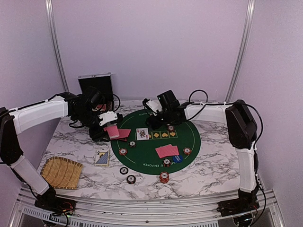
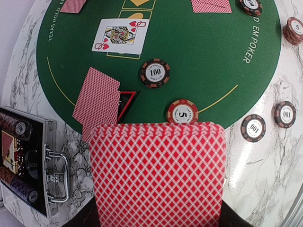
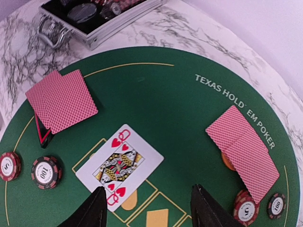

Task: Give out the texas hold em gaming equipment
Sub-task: Flop the poker card in the community card area, then adjust the poker card in the community card area.

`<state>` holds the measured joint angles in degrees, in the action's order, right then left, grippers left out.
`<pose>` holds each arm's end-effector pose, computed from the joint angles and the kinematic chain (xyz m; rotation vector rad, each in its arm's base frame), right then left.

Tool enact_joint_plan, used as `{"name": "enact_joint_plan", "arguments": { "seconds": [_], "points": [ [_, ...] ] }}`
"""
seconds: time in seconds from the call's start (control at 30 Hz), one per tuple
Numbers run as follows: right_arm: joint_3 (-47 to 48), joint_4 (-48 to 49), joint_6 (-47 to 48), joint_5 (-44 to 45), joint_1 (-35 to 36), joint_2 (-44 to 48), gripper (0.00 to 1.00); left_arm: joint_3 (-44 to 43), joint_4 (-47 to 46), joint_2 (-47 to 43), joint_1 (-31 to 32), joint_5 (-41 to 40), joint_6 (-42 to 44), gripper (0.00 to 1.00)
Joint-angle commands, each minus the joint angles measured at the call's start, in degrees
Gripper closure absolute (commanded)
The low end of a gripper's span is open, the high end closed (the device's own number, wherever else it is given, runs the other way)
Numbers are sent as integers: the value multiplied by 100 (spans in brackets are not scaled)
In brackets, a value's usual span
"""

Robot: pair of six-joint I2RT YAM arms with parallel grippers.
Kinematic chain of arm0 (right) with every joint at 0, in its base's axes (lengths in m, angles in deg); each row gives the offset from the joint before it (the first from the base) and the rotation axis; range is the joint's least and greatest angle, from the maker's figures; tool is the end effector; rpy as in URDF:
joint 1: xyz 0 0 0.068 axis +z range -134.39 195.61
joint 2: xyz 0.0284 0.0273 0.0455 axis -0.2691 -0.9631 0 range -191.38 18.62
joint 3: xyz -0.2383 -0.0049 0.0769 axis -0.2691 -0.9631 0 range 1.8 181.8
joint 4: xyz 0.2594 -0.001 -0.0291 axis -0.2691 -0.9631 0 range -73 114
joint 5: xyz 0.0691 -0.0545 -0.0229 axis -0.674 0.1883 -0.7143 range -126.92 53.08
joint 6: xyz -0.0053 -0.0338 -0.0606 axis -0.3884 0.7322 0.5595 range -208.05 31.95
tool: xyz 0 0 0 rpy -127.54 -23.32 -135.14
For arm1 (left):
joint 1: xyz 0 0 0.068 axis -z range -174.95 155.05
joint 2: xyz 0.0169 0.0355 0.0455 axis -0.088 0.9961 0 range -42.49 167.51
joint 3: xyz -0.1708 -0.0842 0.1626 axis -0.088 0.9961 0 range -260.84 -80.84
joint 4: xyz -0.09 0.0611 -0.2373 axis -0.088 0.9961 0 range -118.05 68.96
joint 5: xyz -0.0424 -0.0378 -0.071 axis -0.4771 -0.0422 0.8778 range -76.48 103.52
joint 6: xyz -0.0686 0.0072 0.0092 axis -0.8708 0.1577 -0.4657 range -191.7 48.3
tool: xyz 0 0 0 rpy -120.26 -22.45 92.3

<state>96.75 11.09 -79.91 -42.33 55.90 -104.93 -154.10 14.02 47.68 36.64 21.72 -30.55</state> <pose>0.3734 0.3237 0.1634 -0.9981 2.0985 0.3953 0.2845 -0.1846 0.2291 1.5762 2.0533 -0.1252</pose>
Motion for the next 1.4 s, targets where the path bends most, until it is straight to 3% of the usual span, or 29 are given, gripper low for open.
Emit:
{"name": "enact_joint_plan", "arguments": {
  "seconds": [0.0, 0.33, 1.37],
  "points": [
    [-9, -147, -1214, -1177, -369, 32, 42, -212, 84, 94, -22, 147, 23, 100],
    [-31, -45, -2088, -2144, -604, -452, 42, -260, 106, 136, -22, 183, 38, 100],
    [-12, 571, -3187, -2694, -313, -1128, 43, -327, 124, 189, 13, 188, 25, 100]
  ]
}}
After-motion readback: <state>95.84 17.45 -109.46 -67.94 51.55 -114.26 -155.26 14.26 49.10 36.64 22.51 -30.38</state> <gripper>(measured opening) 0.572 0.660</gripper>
